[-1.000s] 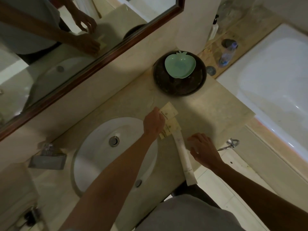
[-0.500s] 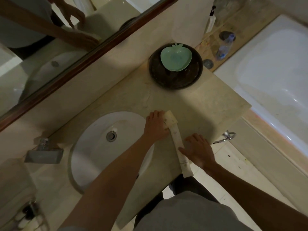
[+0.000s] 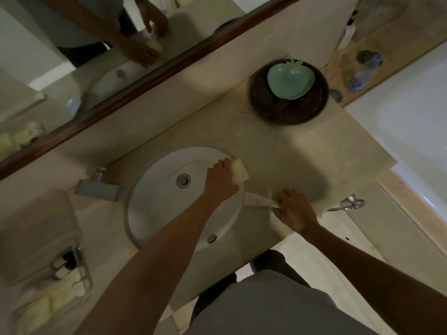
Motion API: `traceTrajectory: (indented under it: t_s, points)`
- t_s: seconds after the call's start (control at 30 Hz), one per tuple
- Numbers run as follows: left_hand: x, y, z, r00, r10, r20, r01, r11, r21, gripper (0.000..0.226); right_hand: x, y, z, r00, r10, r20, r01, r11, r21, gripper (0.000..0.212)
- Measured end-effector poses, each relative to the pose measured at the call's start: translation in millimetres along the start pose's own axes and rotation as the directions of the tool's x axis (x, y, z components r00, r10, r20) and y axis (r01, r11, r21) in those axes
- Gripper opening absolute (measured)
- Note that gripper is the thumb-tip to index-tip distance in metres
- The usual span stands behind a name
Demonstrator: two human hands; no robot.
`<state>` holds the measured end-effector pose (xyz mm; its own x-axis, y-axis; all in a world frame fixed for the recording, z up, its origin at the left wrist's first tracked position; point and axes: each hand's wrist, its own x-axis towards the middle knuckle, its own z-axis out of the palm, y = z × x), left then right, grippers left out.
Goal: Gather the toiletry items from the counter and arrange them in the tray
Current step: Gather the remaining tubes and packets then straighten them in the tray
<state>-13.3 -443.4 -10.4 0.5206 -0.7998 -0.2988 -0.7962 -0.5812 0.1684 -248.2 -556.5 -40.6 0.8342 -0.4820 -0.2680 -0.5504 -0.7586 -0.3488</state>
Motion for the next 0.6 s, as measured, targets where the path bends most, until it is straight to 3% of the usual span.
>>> traceTrajectory:
  t_s: [0.17, 0.4, 0.6]
  points:
    - [-77.6, -67.4, -8.0, 0.996, -0.085, -0.008, 0.082, 0.985, -0.151, 0.072, -2.1, -64.0, 20.1, 0.995, -0.094, -0.019, 0.096, 0.989, 0.116, 0.011]
    - [-213.6, -208.3, 9.7, 0.948, -0.318, 0.011, 0.313, 0.925, -0.215, 0.073, -4.8, -229.1, 58.6, 0.950, -0.307, 0.056, 0.295, 0.942, 0.163, 0.028]
    - [-319.3, -315.8, 13.1, 0.916, -0.399, 0.032, 0.396, 0.893, -0.213, 0.081, -13.9, -355.8, 103.2, 0.894, -0.437, 0.094, 0.422, 0.895, 0.146, 0.027]
